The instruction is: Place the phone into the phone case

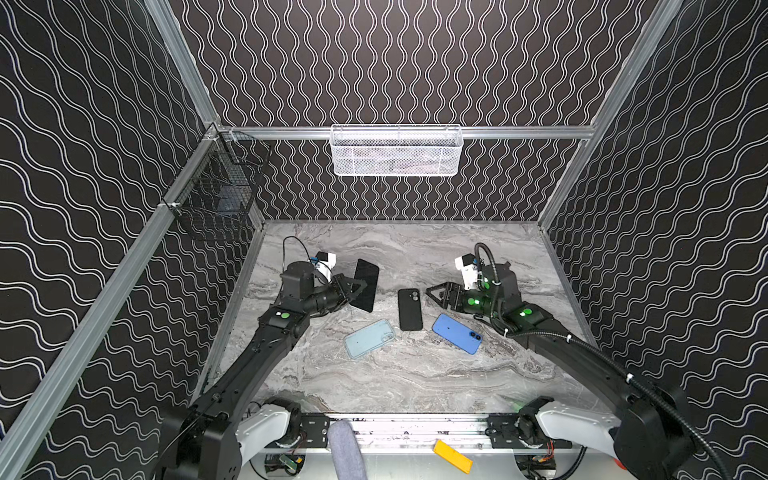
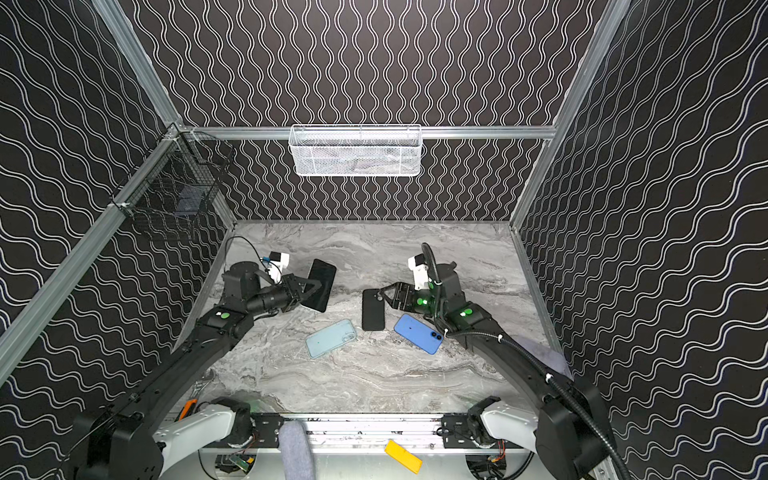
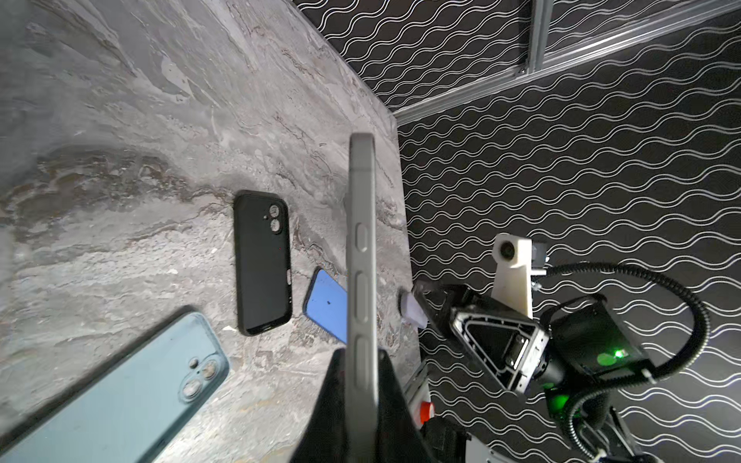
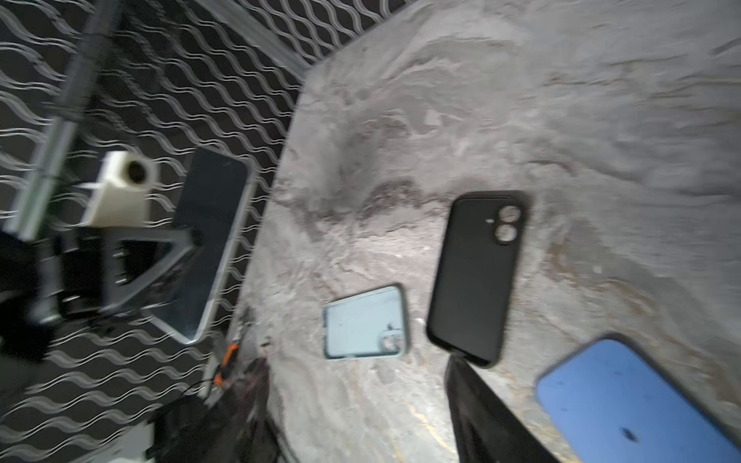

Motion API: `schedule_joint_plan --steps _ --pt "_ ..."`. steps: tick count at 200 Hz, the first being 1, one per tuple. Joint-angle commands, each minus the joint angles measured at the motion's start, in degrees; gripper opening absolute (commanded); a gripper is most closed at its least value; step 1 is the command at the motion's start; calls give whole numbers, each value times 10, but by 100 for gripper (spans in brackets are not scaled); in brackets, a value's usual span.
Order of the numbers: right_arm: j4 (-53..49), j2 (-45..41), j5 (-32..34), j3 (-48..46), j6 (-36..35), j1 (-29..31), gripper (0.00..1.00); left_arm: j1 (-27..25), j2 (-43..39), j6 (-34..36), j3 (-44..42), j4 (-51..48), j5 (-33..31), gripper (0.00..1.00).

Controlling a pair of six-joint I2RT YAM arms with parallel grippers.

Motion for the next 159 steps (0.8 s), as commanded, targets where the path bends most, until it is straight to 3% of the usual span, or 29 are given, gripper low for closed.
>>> schedule_joint_plan --steps 1,38,68,84,159 --pt "107 -16 -92 -31 67 -1 73 -23 14 -89 -20 141 -25 0" --pt "179 -46 -115 -80 120 -1 74 -59 61 -191 -52 276 -63 0" --pt "75 -51 -56 -70 75 -3 74 -71 96 -226 -53 331 -69 0" --pt "68 -42 -65 -66 74 -3 73 -78 101 -232 -53 336 -80 0" --pt "365 -7 -121 -169 263 5 69 -140 141 -307 -77 419 -173 0"
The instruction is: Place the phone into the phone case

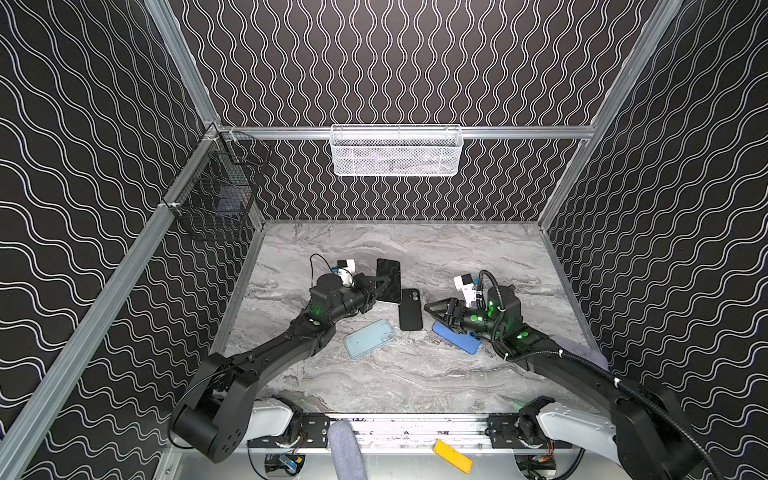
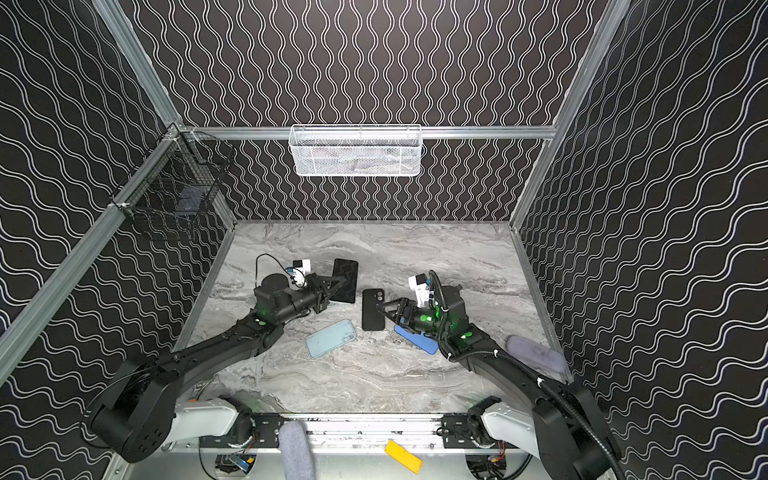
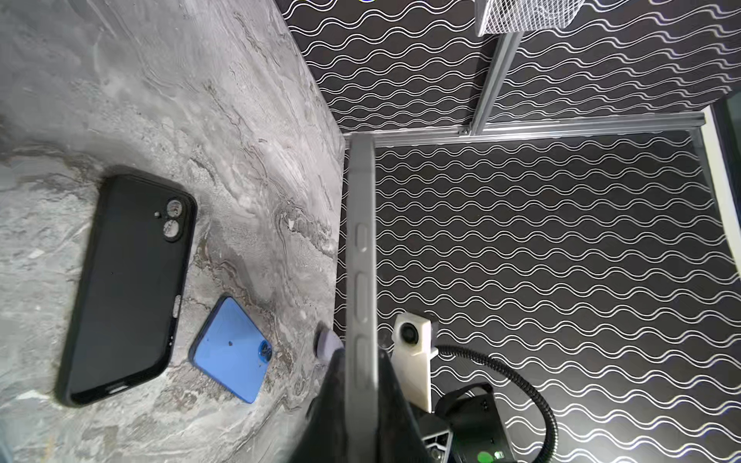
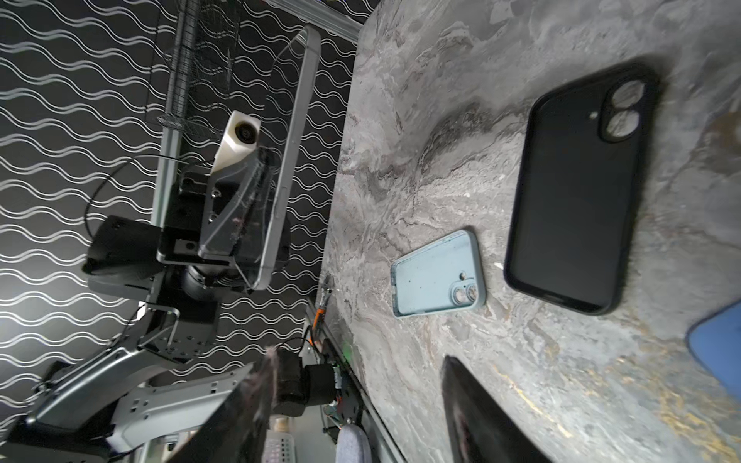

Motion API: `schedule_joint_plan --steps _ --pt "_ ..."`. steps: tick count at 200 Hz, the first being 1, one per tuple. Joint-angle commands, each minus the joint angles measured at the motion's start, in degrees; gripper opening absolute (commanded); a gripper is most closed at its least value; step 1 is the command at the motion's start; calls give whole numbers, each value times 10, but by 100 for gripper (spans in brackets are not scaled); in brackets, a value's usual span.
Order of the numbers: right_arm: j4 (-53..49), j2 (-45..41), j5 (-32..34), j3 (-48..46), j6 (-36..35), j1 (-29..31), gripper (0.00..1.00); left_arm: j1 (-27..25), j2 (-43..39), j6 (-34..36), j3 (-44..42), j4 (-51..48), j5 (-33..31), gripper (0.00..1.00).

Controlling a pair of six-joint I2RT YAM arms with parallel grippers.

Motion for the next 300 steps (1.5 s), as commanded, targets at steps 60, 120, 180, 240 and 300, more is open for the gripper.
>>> schedule_joint_plan --steps 60,120,180,240,300 --pt "204 40 -21 -19 107 22 72 -60 109 -122 -18 225 -70 0" --pt "236 71 -18 -26 115 32 67 -87 126 -121 -10 235 -82 0" --pt "258 88 -18 -13 123 33 43 -100 135 -124 -9 248 -90 0" --pt "247 93 -9 -1 113 33 30 -109 143 -124 -5 263 -91 0" --pt "233 100 -4 14 113 33 16 -119 146 -116 0 277 -93 0"
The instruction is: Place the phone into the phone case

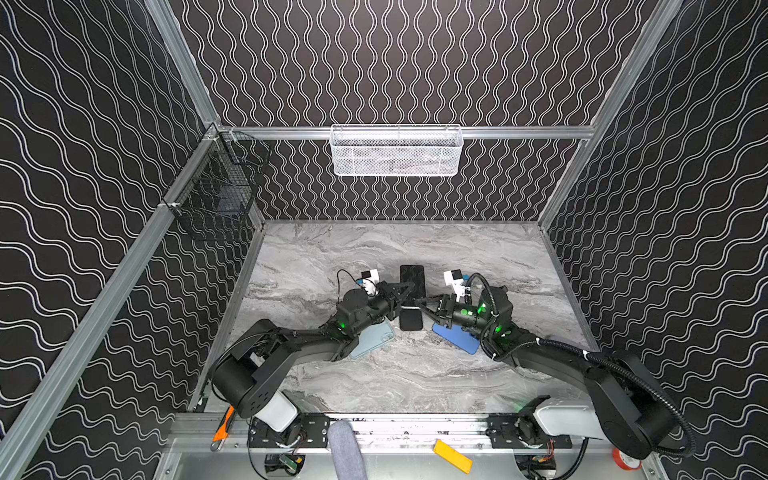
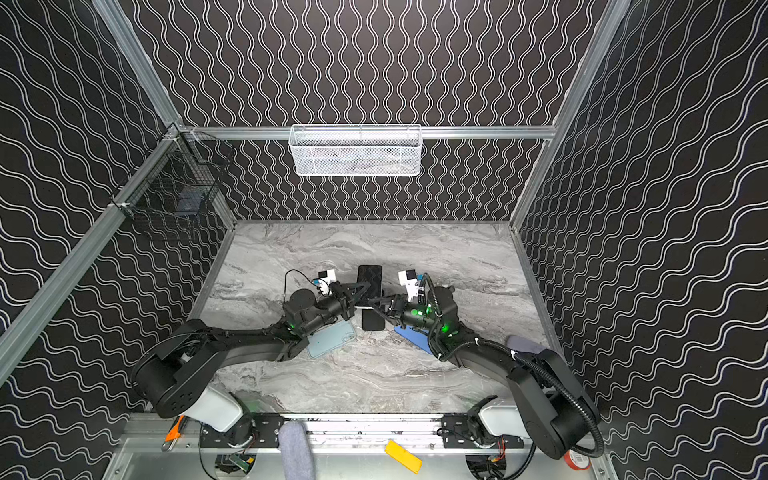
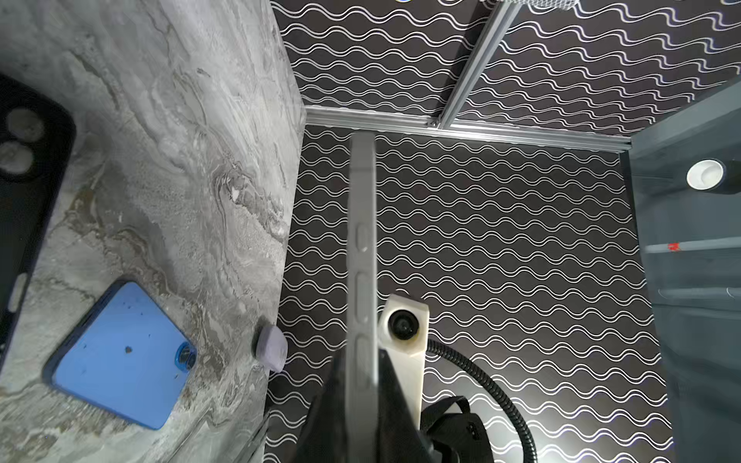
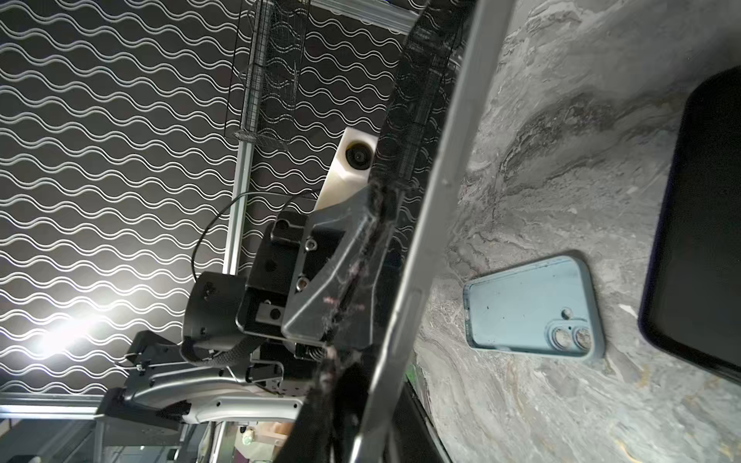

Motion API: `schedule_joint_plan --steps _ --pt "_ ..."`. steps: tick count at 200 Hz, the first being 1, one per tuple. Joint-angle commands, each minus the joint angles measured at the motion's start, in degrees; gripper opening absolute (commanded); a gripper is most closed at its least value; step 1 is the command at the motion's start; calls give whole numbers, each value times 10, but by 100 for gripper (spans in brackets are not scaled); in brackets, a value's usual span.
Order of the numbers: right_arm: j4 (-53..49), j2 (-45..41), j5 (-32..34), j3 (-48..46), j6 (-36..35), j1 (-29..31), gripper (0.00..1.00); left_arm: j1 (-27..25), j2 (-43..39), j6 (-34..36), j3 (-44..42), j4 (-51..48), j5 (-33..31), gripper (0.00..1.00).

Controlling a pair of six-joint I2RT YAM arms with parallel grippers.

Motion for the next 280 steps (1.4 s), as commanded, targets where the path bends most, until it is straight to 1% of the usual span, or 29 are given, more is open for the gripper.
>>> schedule_joint_plan --steps 1,32,68,83,94,118,127,136,159,181,208,218,239,247,263,280 --pt "12 -1 8 11 -13 1 15 -4 2 5 9 33 5 0" --pt "-18 -12 11 20 -24 0 6 -5 -3 16 11 29 7 0" --pt "-46 -26 19 20 -25 0 0 -5 -18 40 14 20 7 0" --pt "-55 -30 19 19 -22 1 0 -6 -26 56 16 14 9 14" --pt "-65 -34 19 19 -21 0 0 -5 -33 66 17 7 10 31" --pt "-92 -48 21 23 -26 0 0 -4 -46 82 15 -7 9 63" --pt "-105 -54 22 27 -30 1 0 -3 -48 83 13 -9 8 72" --pt "-116 -57 24 30 -33 0 0 -2 -50 83 10 -9 8 77" --pt "-130 -60 22 37 -32 0 0 5 -57 89 2 -6 6 84" --pt "-154 -59 9 45 -27 0 0 20 -88 122 -2 -51 6 88" --pt "-205 -62 -7 53 -27 1 0 56 -161 215 7 -159 8 90" --pt "-218 -64 -13 53 -25 0 0 71 -198 259 17 -226 4 91" --pt "-224 -66 -27 49 -10 0 0 93 -277 370 48 -364 -28 95" --pt "-225 -65 -32 49 -5 -1 0 97 -301 400 59 -404 -45 98" --pt "-220 -60 -42 46 7 0 0 110 -333 450 75 -447 -56 98" --pt "-190 -49 -58 34 35 -1 0 131 -346 466 80 -460 -41 98"
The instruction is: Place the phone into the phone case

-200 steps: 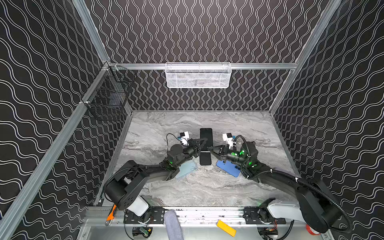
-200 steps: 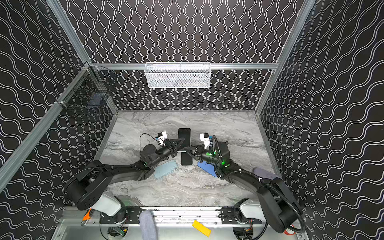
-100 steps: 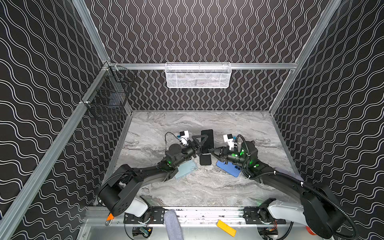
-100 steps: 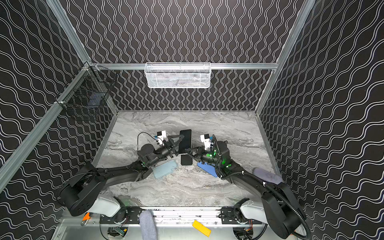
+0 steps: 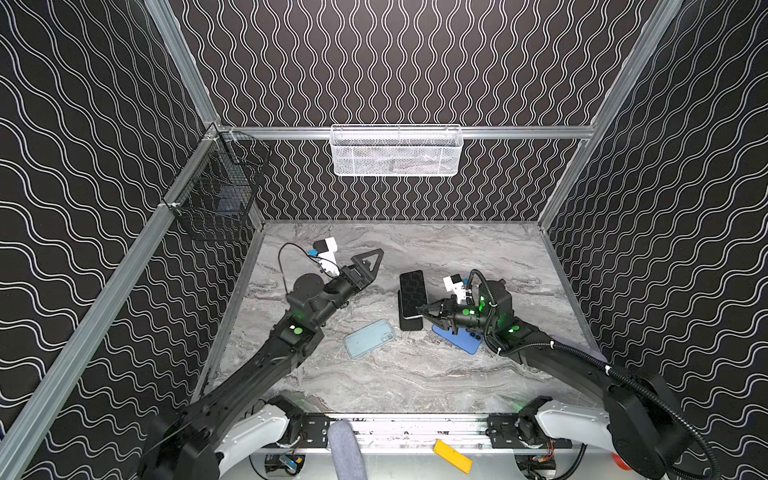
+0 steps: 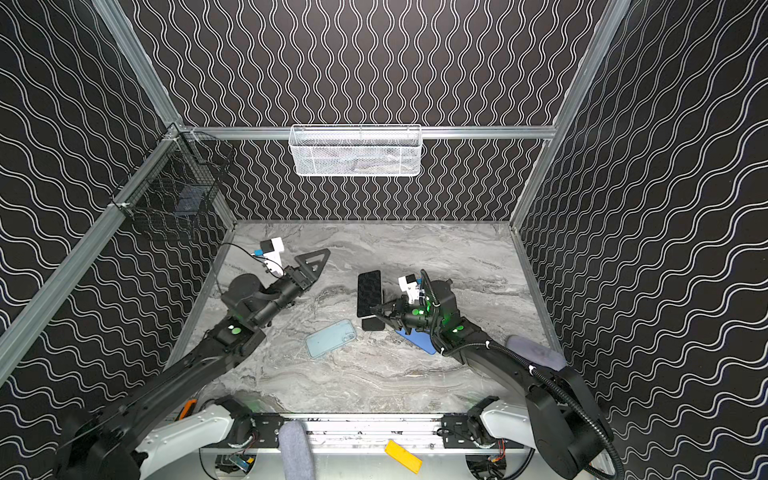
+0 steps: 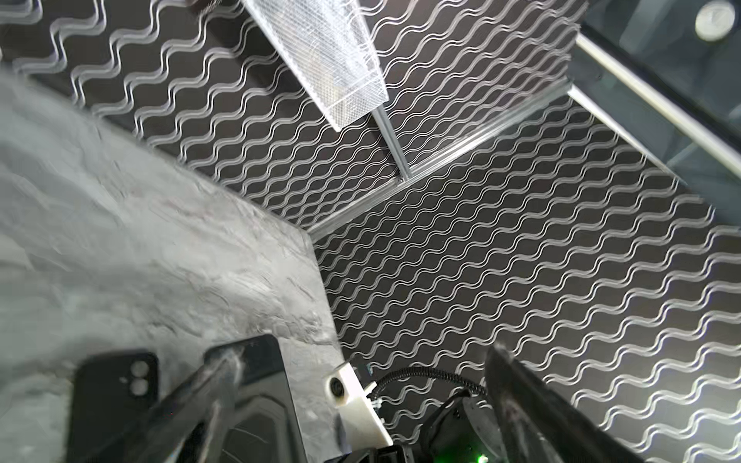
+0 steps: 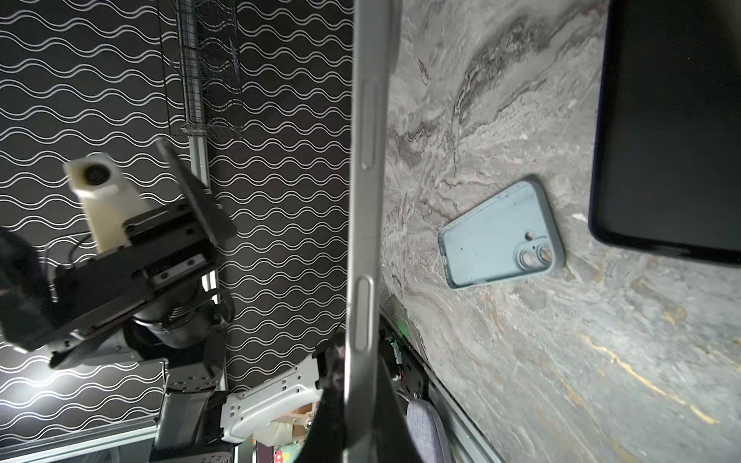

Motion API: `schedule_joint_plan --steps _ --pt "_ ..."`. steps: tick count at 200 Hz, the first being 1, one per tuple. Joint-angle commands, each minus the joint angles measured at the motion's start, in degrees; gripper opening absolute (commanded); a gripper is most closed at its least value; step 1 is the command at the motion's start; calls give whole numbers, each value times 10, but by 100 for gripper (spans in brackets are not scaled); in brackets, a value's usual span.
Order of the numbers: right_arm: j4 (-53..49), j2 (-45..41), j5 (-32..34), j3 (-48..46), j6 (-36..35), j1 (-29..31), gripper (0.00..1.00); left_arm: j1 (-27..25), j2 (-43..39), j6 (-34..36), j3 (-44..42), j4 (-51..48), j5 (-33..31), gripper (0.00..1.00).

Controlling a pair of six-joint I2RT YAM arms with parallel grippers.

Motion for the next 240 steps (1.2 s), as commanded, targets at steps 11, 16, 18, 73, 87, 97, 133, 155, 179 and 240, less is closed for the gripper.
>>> schedule_joint_plan --steps 11,16,18,73,87,97,133,155,179,240 --pt "71 20 -41 -23 62 1 0 31 -17 91 5 -85 3 98" --pt "86 26 -45 -28 74 1 0 35 -17 90 5 -84 10 98" --pt "92 28 -47 -31 79 1 0 36 -16 88 4 -82 12 98" --pt "224 77 -50 -86 198 1 0 53 -17 70 -21 -57 38 98" --pt "220 83 -45 -88 204 1 0 56 -18 70 -24 -55 39 98" --pt "229 91 -45 -91 212 1 0 57 -18 70 -24 -53 41 98" --pt "315 137 -36 -113 264 0 0 61 -10 66 -30 -42 49 98" --pt "369 172 -30 -124 288 1 0 64 -8 62 -32 -39 53 98" --pt "415 204 -24 -132 305 0 0 67 -8 62 -34 -38 56 98" --pt "476 258 -15 -140 324 -5 0 72 -10 62 -34 -45 53 98"
